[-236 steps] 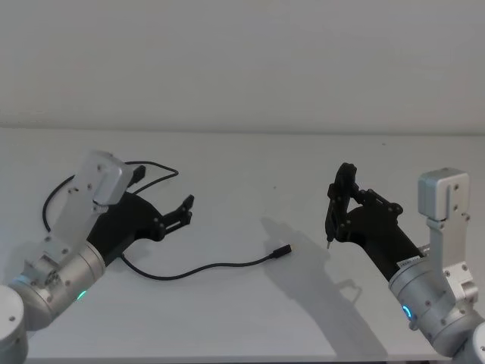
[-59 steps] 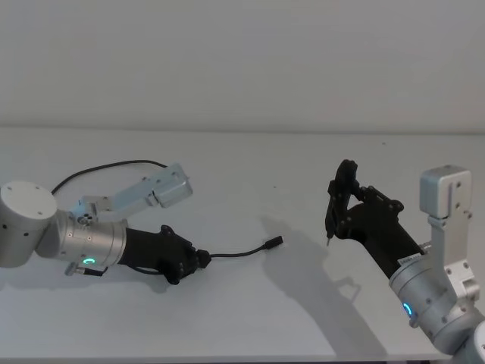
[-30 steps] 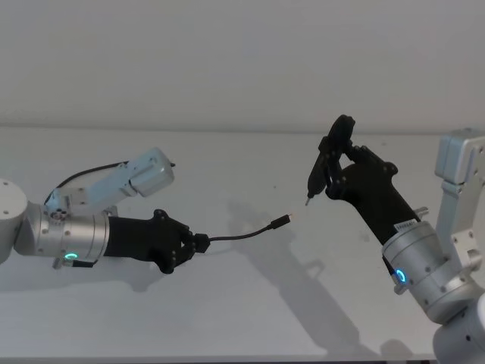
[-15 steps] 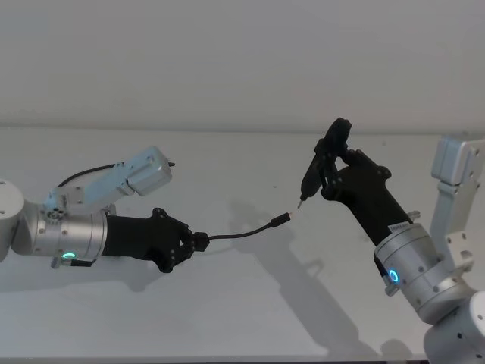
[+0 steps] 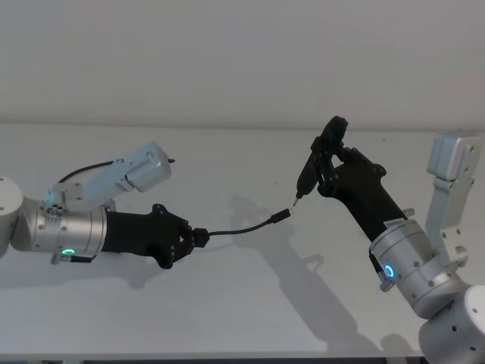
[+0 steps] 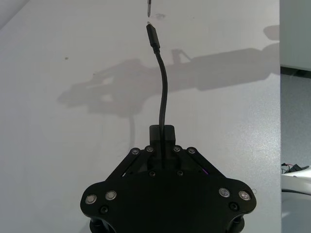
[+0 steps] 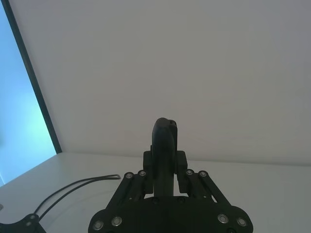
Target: Pick up the data cable with the one hand.
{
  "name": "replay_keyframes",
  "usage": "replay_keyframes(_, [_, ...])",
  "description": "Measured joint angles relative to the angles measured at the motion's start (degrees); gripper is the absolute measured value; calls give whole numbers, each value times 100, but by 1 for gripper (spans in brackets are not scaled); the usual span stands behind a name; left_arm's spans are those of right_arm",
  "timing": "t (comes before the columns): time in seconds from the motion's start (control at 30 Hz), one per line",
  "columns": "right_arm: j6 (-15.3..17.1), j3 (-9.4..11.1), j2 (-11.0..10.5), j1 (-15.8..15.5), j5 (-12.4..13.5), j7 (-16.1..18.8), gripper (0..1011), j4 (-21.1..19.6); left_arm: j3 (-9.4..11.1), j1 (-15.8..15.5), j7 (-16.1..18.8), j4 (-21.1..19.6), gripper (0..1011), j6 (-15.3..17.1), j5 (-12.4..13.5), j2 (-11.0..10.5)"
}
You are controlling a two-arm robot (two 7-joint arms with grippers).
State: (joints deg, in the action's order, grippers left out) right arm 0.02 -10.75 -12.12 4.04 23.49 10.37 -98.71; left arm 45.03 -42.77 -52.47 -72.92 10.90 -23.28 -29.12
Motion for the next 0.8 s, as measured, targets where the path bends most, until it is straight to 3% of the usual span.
replay_keyframes(0.8, [79, 9, 56, 9, 36, 30, 275, 20, -1, 1, 1, -9, 39, -3, -3, -6])
